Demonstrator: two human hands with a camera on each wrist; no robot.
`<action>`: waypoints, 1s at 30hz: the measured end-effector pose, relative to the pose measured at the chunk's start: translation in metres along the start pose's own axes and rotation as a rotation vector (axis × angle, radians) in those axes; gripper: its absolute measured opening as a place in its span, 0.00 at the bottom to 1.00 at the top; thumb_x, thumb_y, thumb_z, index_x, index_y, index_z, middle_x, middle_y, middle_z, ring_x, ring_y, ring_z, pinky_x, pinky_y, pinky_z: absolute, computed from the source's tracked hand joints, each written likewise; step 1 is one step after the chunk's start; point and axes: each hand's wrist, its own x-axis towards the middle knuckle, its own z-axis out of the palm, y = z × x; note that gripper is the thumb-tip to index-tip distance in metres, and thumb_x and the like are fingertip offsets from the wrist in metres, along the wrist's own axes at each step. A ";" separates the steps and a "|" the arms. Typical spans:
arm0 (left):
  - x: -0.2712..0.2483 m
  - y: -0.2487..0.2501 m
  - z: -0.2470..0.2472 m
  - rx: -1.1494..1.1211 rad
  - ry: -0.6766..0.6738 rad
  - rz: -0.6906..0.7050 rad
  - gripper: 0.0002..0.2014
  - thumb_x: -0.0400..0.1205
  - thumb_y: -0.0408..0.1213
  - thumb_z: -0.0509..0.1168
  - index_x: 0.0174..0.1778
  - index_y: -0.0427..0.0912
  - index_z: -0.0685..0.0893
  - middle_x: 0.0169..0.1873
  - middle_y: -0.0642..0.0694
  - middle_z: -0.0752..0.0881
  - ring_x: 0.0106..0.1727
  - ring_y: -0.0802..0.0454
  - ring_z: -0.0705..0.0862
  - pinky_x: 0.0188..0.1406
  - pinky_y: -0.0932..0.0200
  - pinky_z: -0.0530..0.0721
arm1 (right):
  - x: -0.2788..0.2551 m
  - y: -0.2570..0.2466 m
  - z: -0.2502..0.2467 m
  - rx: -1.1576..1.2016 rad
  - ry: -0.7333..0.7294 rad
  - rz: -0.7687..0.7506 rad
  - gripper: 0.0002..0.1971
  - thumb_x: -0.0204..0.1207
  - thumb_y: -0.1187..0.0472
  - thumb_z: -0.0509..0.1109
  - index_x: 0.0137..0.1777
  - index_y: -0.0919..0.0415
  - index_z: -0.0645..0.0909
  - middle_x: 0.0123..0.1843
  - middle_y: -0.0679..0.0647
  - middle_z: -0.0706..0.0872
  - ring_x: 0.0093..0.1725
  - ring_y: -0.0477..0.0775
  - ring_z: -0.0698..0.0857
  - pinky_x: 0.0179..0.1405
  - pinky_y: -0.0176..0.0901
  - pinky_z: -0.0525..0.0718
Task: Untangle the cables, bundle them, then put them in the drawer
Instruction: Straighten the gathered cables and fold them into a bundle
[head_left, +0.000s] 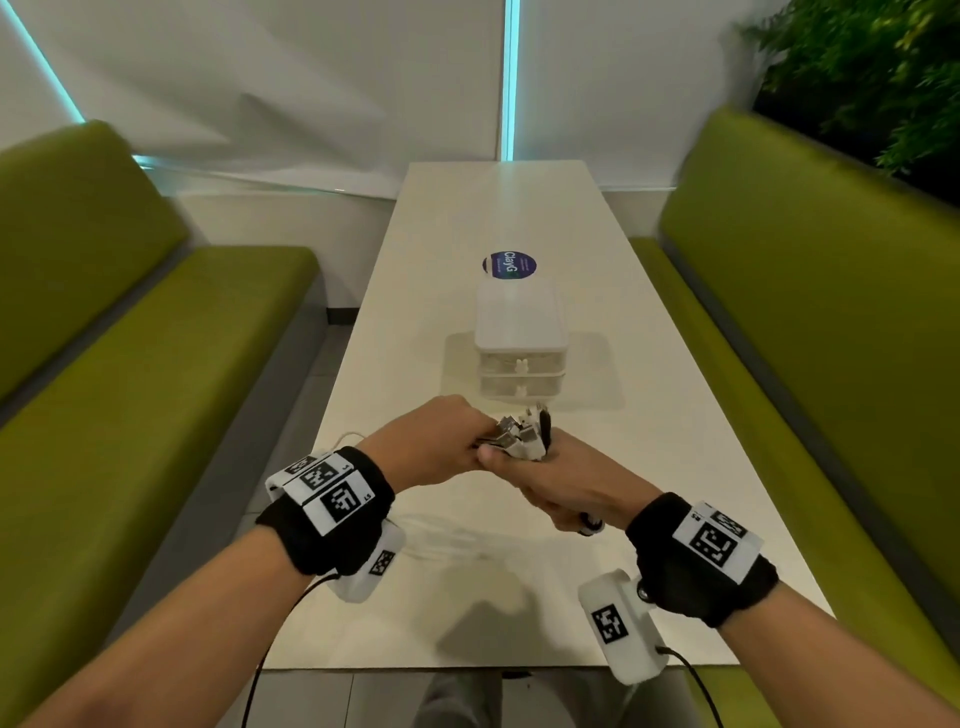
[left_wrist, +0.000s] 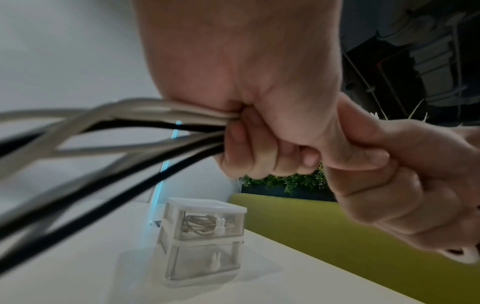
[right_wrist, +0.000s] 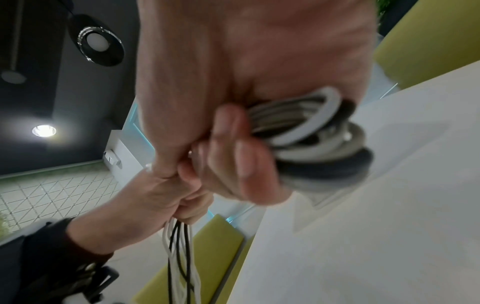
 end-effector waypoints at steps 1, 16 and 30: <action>-0.002 -0.001 0.001 -0.007 0.013 0.023 0.09 0.82 0.40 0.65 0.41 0.39 0.84 0.31 0.43 0.85 0.32 0.49 0.77 0.35 0.55 0.75 | -0.001 0.002 0.001 -0.007 0.000 0.033 0.27 0.73 0.30 0.68 0.38 0.57 0.73 0.25 0.57 0.64 0.20 0.54 0.59 0.19 0.40 0.60; -0.014 -0.011 0.020 -0.081 0.064 -0.027 0.15 0.89 0.51 0.51 0.41 0.46 0.71 0.27 0.53 0.75 0.31 0.51 0.74 0.35 0.53 0.69 | 0.001 0.005 0.003 0.221 0.021 -0.009 0.26 0.83 0.45 0.64 0.58 0.72 0.80 0.25 0.58 0.80 0.25 0.63 0.83 0.29 0.47 0.84; -0.026 -0.011 0.032 -0.386 0.323 -0.303 0.30 0.87 0.61 0.45 0.32 0.43 0.77 0.25 0.48 0.77 0.29 0.47 0.73 0.33 0.52 0.68 | 0.009 0.003 0.014 0.531 0.282 0.060 0.17 0.79 0.44 0.70 0.43 0.57 0.72 0.22 0.47 0.59 0.19 0.48 0.55 0.18 0.39 0.56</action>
